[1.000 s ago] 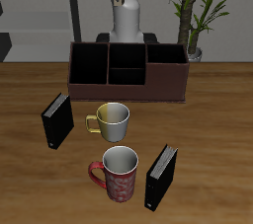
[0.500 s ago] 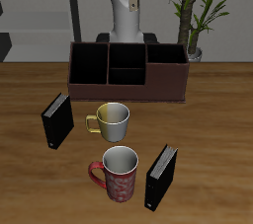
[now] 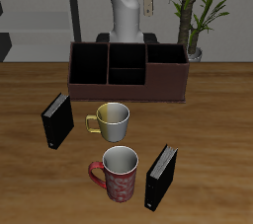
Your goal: Place the yellow book into the back desk caddy's right compartment
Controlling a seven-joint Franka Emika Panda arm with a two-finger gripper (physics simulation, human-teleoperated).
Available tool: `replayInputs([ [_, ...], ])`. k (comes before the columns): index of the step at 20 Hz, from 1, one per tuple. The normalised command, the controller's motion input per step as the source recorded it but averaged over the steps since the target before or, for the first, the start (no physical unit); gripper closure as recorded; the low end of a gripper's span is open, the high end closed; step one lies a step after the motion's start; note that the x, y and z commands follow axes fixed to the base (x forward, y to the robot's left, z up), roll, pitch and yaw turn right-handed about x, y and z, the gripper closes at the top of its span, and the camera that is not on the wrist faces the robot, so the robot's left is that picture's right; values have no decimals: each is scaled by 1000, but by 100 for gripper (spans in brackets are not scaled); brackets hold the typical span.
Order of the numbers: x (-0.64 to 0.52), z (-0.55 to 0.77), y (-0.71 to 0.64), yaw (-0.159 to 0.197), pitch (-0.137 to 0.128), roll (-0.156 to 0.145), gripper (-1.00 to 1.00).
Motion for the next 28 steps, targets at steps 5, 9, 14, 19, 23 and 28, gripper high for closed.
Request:
replayInputs([
  [5,-19,-61,183,-18,26,23,100],
  [9,-2,-46,288,1,8,32,100],
  [14,54,-79,169,-45,32,24,100],
  [19,173,-111,63,-19,28,0,100],
  [23,181,-108,12,-14,23,-3,100],
  [28,177,-145,37,-35,38,11,100],
])
